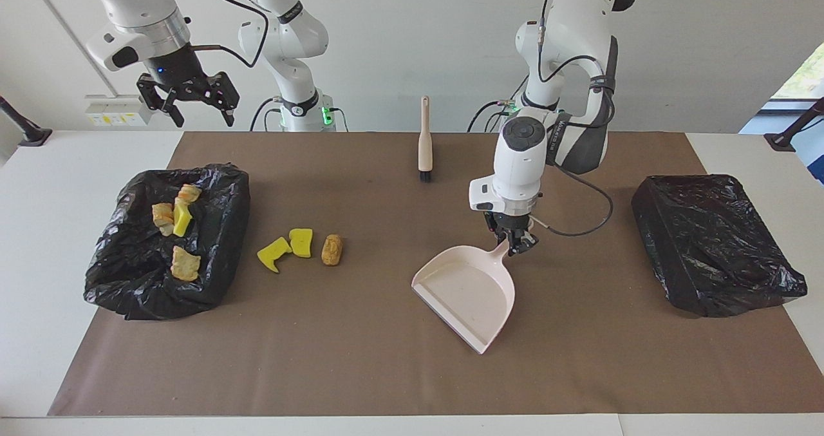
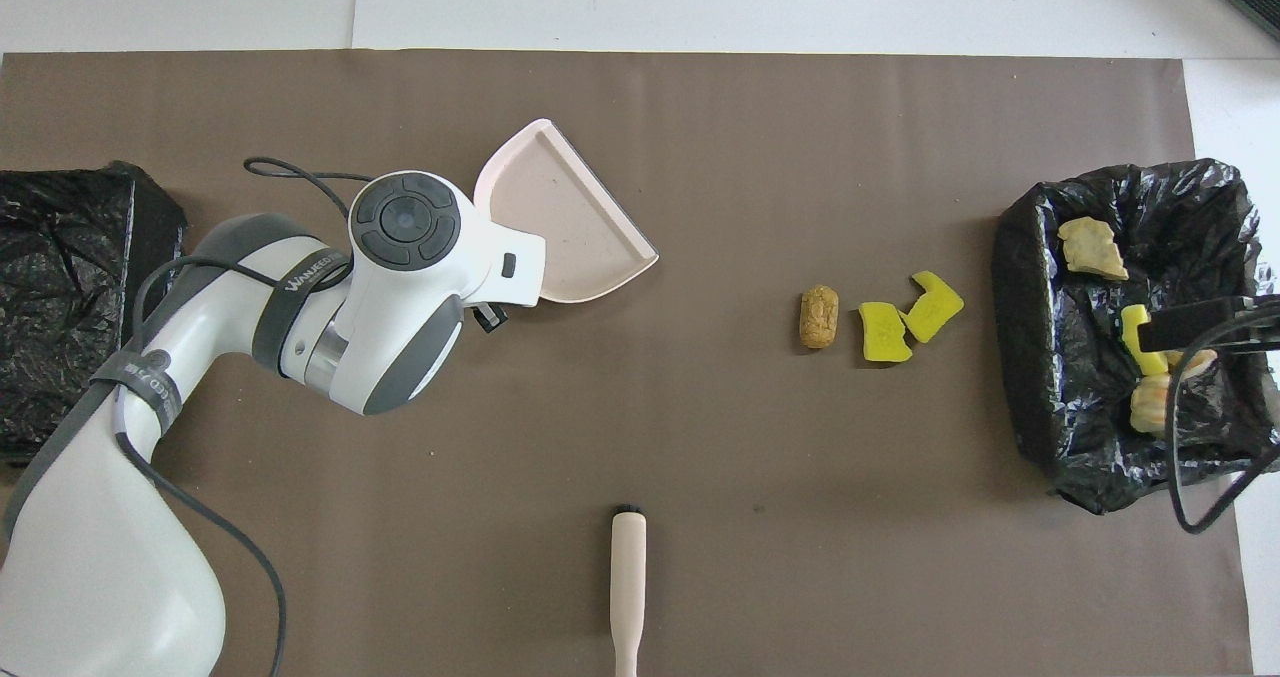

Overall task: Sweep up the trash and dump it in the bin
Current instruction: 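Lift and angle the dustpan with the left gripper toward the sponge scraps, then reach the right gripper to the wooden brush handle and grasp it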

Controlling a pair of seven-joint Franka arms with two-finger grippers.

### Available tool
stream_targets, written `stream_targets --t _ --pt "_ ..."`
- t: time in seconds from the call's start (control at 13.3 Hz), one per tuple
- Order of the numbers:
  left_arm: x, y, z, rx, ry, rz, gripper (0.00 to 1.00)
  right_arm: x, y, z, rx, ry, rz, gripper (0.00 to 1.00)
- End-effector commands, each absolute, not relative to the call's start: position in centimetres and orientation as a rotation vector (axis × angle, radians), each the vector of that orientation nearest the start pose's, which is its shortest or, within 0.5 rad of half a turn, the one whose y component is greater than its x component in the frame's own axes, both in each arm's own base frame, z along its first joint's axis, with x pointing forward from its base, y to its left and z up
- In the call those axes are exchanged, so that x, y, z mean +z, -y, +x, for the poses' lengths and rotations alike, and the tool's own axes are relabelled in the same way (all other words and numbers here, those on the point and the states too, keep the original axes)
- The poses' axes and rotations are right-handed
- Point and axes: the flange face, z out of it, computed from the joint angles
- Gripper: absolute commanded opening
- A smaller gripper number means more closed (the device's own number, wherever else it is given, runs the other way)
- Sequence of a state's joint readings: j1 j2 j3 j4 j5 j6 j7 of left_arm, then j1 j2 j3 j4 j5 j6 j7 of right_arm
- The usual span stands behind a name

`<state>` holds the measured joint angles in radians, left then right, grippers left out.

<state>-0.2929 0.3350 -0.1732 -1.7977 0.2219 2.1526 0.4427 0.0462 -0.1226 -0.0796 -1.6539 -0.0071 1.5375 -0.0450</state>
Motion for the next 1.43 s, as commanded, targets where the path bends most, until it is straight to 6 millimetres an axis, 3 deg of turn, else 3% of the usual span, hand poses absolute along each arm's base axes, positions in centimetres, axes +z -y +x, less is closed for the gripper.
stream_targets --t 0.0,0.45,0.53,0.68,0.9,1.06,1.21,1.36 --pt "36.8 25.8 57.3 0.053 -1.632 -2.533 0.00 64.7 2.2 50.9 0.002 0.058 -3.155 1.00" --pt "36.3 25.3 56.5 0.075 -1.689 -2.494 0.00 64.8 1.8 50.2 0.065 0.075 -3.138 1.00" --pt "36.3 25.5 56.4 0.077 -1.724 -2.471 0.00 66.0 1.1 48.3 0.111 0.100 -3.143 1.00" --pt "36.1 26.3 55.8 0.074 -1.752 -2.451 0.00 63.8 -1.5 46.8 0.195 0.088 -3.144 1.00" --pt "36.0 26.9 54.8 0.079 -1.761 -2.441 0.00 60.7 -7.7 46.1 0.223 -0.027 -3.136 1.00" --pt "36.1 27.6 54.4 0.074 -1.786 -2.421 0.00 57.4 -12.1 45.7 0.232 -0.054 -3.102 1.00" --pt "36.1 27.5 54.6 0.070 -1.790 -2.419 0.00 53.5 -16.9 44.3 0.270 -0.063 -3.107 1.00" --pt "36.0 27.3 54.6 0.070 -1.809 -2.406 0.00 49.6 -22.4 41.7 0.312 -0.067 -3.100 1.00"
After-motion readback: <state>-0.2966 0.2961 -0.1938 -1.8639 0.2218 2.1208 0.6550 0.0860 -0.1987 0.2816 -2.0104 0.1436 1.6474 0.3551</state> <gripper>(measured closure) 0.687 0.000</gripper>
